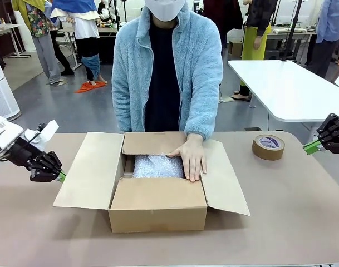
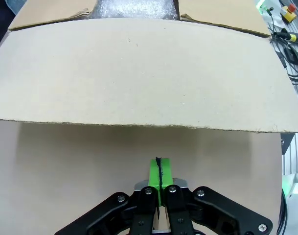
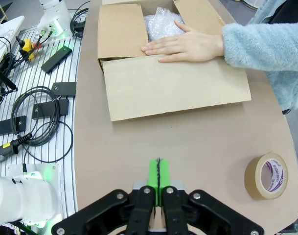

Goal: Wrap the clocks to prevent damage.
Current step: Once the human has placed the objects inside and stepped back, release both hands from the side flaps of the Package Box.

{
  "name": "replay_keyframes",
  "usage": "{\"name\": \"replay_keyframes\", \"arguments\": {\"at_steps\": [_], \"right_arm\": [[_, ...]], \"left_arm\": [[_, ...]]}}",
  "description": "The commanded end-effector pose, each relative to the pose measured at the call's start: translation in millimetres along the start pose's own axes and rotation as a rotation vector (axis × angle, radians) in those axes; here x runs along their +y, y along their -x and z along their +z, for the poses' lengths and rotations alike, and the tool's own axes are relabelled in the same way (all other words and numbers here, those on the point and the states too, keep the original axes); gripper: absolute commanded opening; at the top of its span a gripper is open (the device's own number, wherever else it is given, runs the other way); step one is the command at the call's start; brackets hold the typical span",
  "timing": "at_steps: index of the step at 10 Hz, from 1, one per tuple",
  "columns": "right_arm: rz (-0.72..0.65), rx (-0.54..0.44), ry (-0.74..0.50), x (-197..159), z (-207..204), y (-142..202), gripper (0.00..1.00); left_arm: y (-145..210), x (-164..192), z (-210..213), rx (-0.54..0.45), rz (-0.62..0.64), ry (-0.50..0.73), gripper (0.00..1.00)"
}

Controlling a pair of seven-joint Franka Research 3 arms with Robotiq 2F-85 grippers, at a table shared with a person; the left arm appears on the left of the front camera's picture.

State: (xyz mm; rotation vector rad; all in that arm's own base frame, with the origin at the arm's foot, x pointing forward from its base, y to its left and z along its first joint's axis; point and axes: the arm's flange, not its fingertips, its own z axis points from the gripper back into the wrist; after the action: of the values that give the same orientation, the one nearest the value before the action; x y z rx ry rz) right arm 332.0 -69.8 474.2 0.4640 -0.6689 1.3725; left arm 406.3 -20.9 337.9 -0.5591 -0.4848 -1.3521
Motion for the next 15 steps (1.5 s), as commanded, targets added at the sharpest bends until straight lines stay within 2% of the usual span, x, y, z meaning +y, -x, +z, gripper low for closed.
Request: {"name": "replay_keyframes", "arguments": {"at_steps": [1, 4, 6, 9, 12, 15], "right_arm": [[0.014, -0.031, 0.005, 0.9, -2.0, 2.0, 0.01], [0.014, -0.031, 0.005, 0.9, -2.0, 2.0, 0.01], [0.014, -0.031, 0.005, 0.9, -2.0, 2.0, 0.01], [0.014, -0.031, 0.005, 0.9, -2.0, 2.0, 0.01], [0.014, -0.031, 0.005, 0.9, -2.0, 2.0, 0.01], [0.014, -0.031, 0.005, 0.9, -2.0, 2.0, 0.01]], "left_arm": [[-0.2, 0.2, 1.6, -0.001, -0.002, -0.006, 0.00], [0.2, 0.3, 0.6, 0.000, 0.001, -0.002, 0.00], [20.8, 13.0, -28.6, -0.099, -0.025, 0.040, 0.00], [46.3, 12.8, -44.7, -0.363, -0.087, 0.062, 0.00], [54.9, 8.9, -62.8, -0.475, -0.091, 0.015, 0.00], [41.4, 5.7, -82.5, -0.566, -0.072, -0.054, 0.00]]}}
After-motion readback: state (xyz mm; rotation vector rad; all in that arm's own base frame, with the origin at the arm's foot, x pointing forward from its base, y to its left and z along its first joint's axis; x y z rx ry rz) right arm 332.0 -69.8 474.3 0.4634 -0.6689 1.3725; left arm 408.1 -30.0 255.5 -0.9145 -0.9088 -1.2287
